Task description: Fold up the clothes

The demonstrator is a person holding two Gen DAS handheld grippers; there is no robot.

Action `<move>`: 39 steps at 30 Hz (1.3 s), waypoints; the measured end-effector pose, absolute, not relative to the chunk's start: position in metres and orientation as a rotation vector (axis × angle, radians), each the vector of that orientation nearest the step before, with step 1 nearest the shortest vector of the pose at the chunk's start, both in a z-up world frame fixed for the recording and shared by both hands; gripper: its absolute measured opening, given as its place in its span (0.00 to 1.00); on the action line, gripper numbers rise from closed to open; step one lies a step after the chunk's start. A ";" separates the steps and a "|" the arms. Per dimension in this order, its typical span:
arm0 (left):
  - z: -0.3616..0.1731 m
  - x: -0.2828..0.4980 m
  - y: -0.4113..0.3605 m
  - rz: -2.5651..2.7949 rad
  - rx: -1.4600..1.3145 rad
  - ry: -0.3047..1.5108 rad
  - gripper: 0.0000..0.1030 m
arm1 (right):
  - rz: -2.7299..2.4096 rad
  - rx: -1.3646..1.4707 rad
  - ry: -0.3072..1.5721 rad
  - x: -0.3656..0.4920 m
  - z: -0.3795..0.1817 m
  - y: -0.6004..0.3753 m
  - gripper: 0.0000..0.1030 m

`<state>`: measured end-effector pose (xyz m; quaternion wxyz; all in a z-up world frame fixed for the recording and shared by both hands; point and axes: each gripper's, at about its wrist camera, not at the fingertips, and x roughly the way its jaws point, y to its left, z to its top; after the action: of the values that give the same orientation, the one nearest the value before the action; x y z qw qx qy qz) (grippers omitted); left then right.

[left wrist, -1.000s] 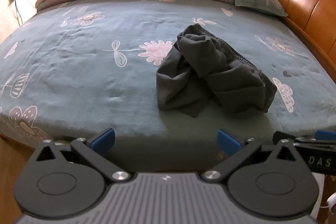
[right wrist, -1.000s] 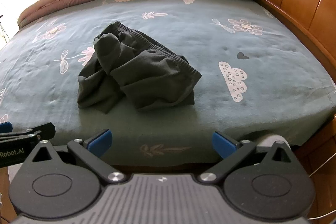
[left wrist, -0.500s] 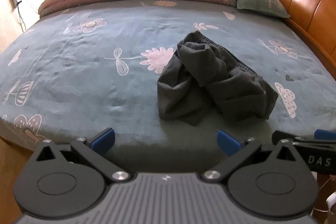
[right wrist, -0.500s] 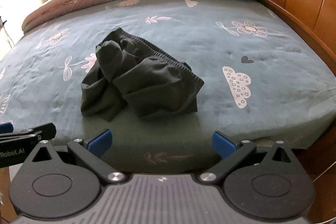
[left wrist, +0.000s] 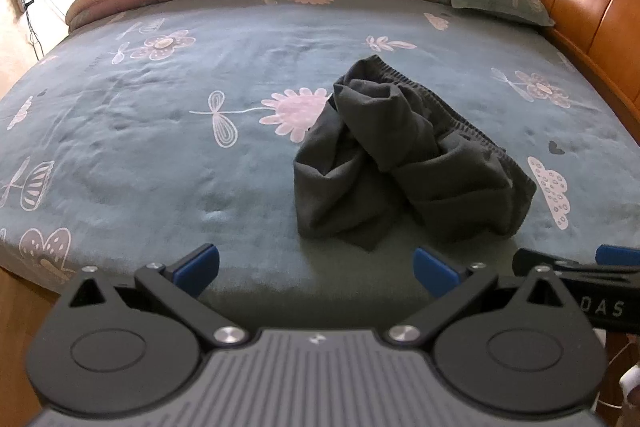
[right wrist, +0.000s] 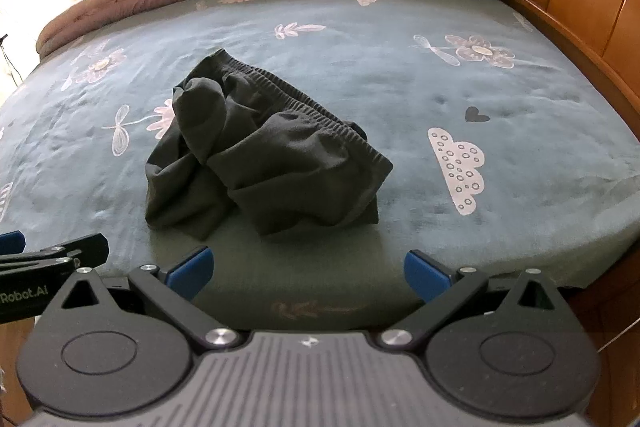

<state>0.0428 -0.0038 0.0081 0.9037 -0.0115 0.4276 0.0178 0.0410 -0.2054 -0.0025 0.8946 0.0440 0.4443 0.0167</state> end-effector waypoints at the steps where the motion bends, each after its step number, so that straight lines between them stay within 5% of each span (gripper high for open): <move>1: 0.008 0.045 -0.004 0.038 -0.024 0.887 1.00 | 0.036 0.092 0.925 0.043 -0.003 -0.205 1.00; 39: -0.051 0.156 0.010 0.069 -0.047 1.054 1.00 | 0.068 0.111 1.049 0.150 -0.059 -0.204 1.00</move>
<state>0.1559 0.0097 -0.0515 0.8634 -0.0225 0.5029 0.0332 0.1498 -0.2036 -0.0591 0.8635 0.0531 0.5005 0.0322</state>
